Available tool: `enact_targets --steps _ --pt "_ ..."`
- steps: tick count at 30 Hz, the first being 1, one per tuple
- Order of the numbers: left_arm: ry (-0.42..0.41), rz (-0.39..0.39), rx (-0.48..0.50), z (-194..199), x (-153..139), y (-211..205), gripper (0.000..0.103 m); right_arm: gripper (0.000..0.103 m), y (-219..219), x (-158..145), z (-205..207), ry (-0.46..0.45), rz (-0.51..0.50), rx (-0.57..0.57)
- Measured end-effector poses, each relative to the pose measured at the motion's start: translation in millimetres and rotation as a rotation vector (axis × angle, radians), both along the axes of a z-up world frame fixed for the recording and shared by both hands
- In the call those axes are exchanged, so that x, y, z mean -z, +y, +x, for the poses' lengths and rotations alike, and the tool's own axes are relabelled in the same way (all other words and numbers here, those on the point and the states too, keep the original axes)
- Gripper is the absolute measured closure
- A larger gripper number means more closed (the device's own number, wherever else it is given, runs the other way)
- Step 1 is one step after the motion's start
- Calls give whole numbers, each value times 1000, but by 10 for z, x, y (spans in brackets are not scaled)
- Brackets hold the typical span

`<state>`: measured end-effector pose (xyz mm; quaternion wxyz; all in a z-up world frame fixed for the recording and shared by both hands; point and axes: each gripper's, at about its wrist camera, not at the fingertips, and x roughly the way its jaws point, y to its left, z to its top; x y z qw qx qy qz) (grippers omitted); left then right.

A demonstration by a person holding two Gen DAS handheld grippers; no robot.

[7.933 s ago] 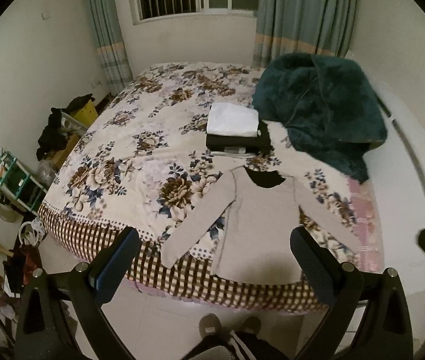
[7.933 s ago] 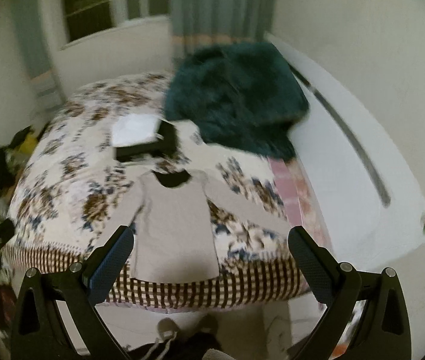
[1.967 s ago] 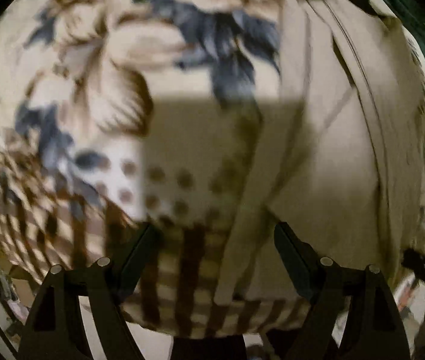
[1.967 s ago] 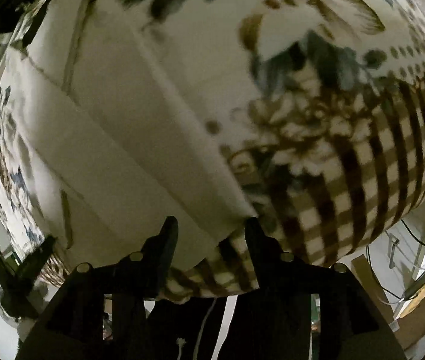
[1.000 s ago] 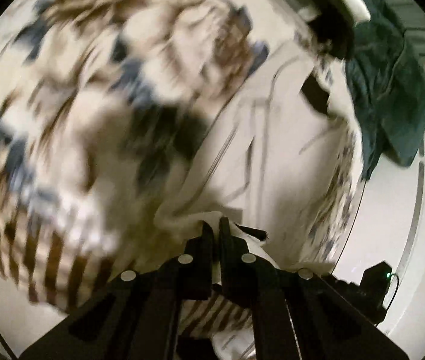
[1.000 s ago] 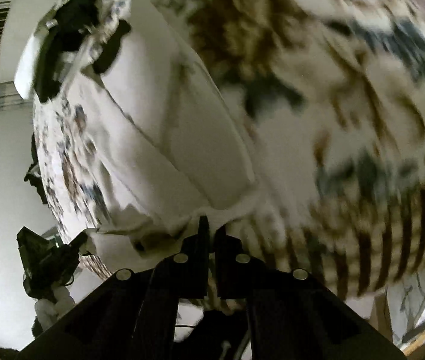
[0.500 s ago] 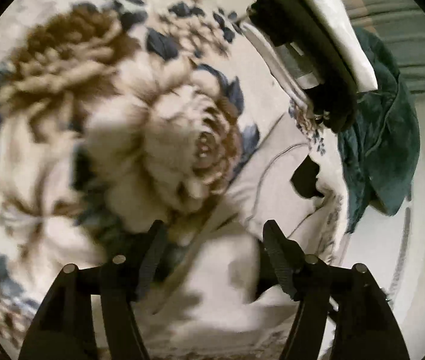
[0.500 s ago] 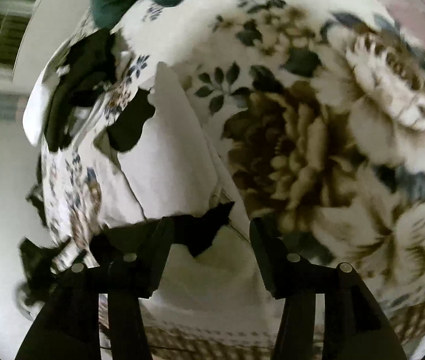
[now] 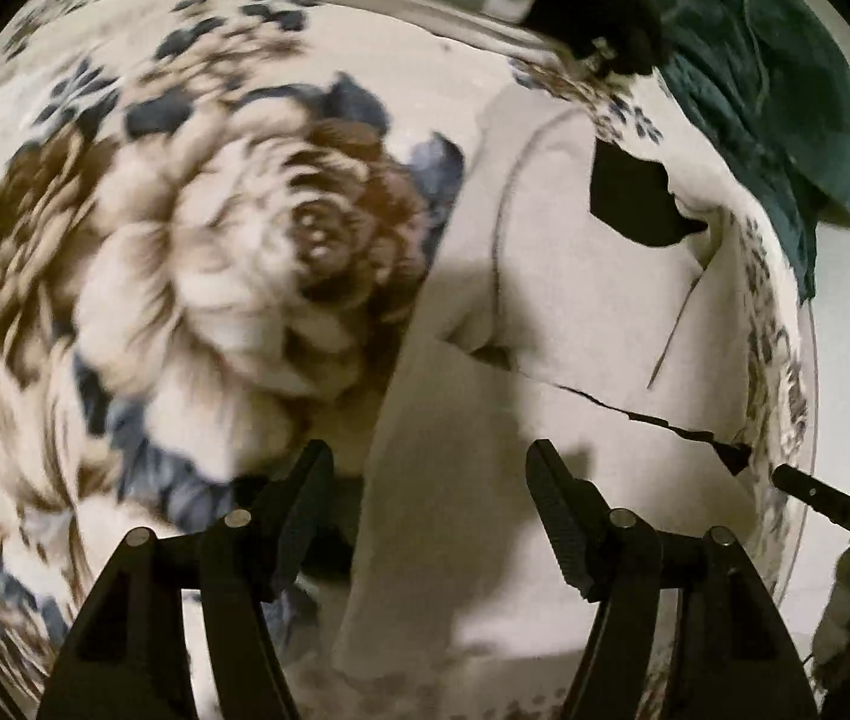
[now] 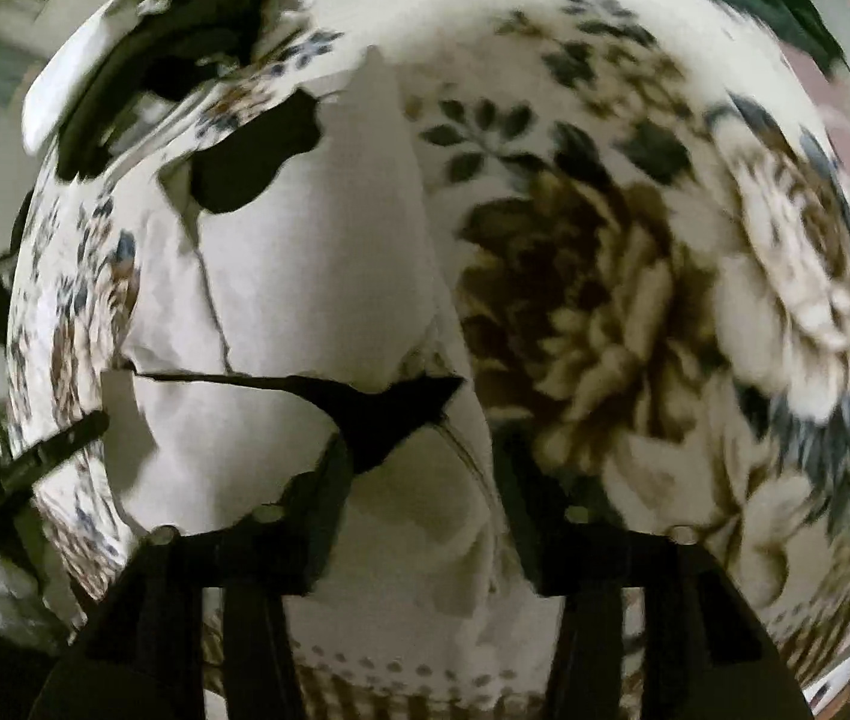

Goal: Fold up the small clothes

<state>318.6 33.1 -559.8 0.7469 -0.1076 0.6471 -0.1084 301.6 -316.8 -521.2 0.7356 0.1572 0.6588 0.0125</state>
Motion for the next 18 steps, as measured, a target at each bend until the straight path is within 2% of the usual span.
enact_targets --steps 2,4,6,10,15,18 --pt "0 22 27 18 39 -69 38 68 90 22 35 6 -42 -46" --pt "3 46 43 21 83 -105 38 70 170 186 70 67 -67 -87" --pt "11 58 53 22 123 -130 38 102 190 327 67 102 -87 -95" --pt "19 77 63 5 173 -149 38 102 98 255 15 32 -138 -21" --pt "28 77 52 20 225 -124 38 102 -193 10 -21 -62 -127 135" --pt "36 63 33 63 256 -136 38 102 -272 -42 3 -85 -137 173"
